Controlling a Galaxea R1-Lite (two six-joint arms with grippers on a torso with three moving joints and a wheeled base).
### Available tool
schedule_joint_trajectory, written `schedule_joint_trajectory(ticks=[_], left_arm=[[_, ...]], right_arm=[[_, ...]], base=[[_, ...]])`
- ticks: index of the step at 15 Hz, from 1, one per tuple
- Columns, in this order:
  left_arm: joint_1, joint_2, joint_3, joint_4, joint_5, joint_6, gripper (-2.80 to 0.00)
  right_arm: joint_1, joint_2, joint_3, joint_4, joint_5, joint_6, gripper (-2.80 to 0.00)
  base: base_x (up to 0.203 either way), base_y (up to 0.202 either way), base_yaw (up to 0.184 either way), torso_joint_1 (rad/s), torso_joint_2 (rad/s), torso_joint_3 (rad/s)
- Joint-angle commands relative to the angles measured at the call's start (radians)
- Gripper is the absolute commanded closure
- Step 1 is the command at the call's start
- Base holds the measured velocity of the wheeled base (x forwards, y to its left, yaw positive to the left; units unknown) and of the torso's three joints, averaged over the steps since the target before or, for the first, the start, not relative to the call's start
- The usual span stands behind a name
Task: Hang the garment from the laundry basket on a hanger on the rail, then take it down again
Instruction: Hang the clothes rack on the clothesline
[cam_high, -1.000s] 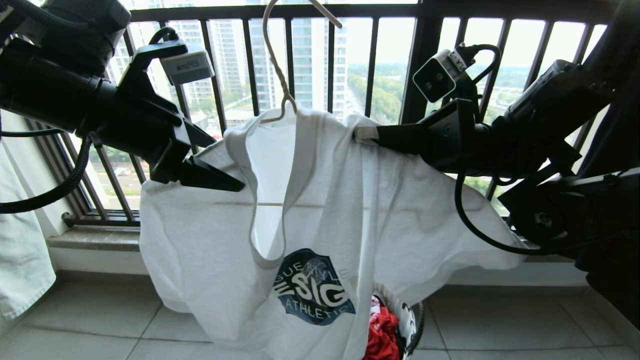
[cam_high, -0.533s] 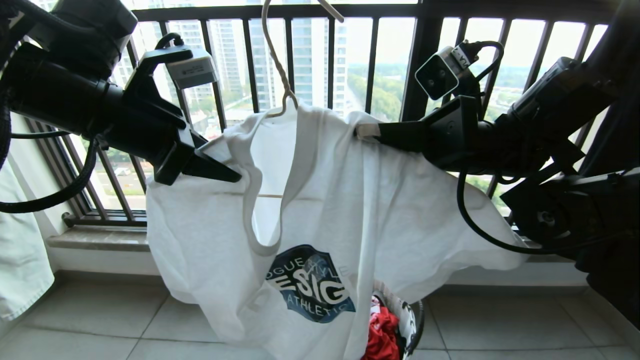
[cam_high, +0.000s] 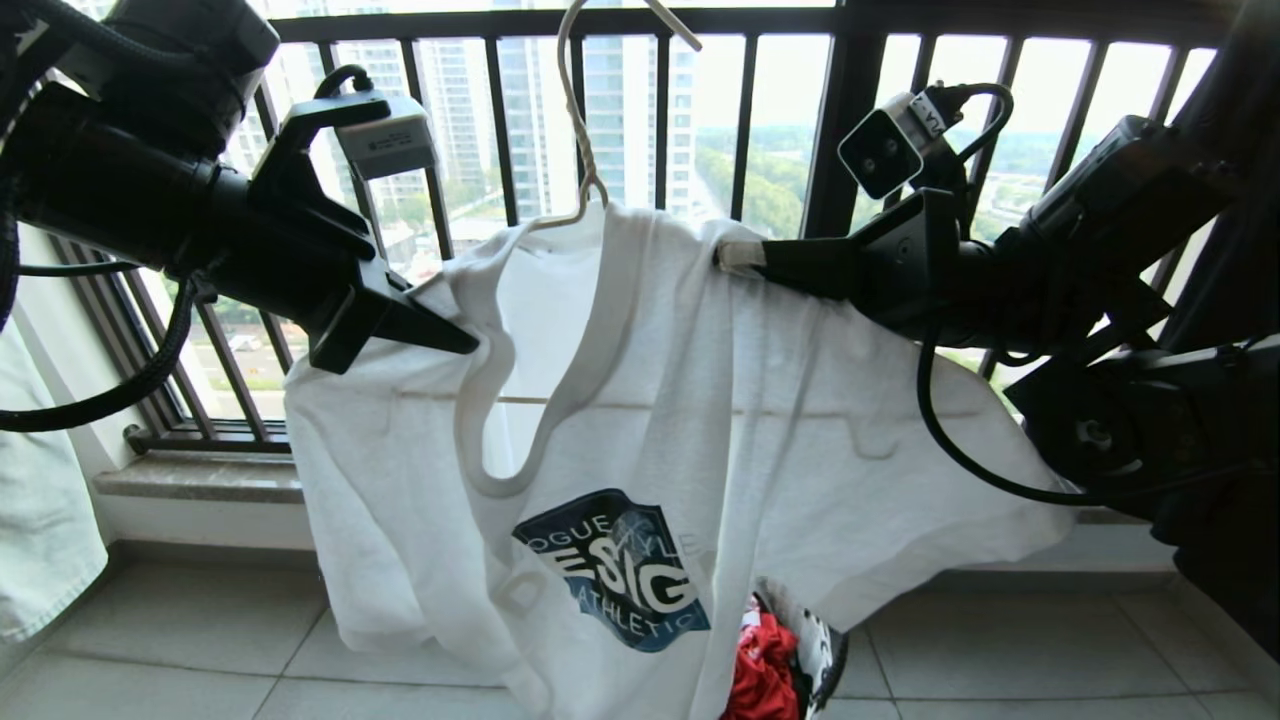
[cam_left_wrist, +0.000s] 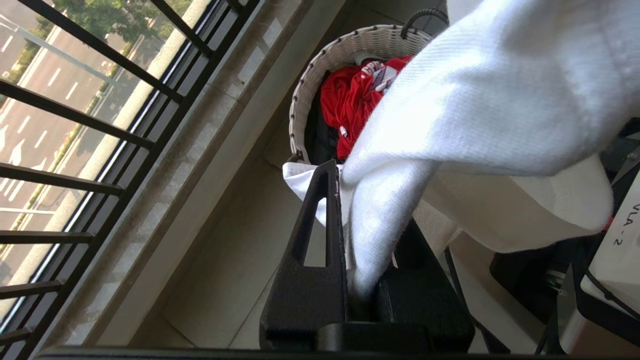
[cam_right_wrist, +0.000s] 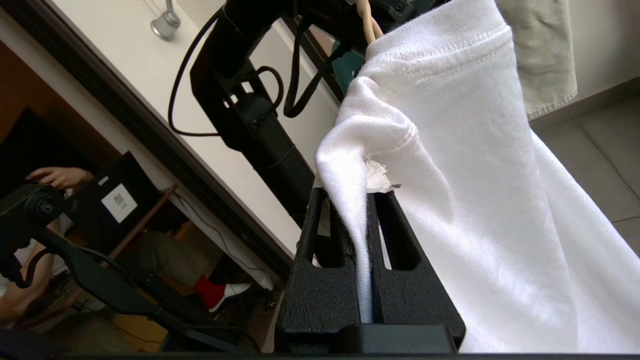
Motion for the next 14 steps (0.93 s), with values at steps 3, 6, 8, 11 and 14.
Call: schedule_joint_trajectory(ticks=[3,6,8,11,14], left_arm=[[-0.009,-0.01,0.0,0.002,-0.003,0.004,0.0],[-0.009,-0.017,0.0,0.001,-0.003,0.004,0.0],[-0.009,-0.02,0.0,0.001,-0.002,0.006,0.0],[-0.009,-0.048,0.0,0.0,-0.003,0.003,0.0],[-0.018,-0.079,0.001,0.001,-0.003,0.003,0.0]], right_arm=[[0.001,0.002,0.001,-0.008,0.006,0.005,-2.8],[0.001,0.005,0.0,-0.008,0.006,0.005,-2.8],[0.001,0.007,0.0,-0.008,0.005,0.005,-2.8],[-0.019,0.028,-0.022,-0.008,0.001,0.004,-2.8],[-0.042,0.052,-0.049,-0.008,0.0,0.008,-2.8]], base=[[0.0,0.0,0.0,0.0,0.0,0.0],[0.0,0.0,0.0,0.0,0.0,0.0],[0.0,0.0,0.0,0.0,0.0,0.0],[0.0,0.0,0.0,0.0,0.0,0.0],[0.0,0.0,0.0,0.0,0.0,0.0]])
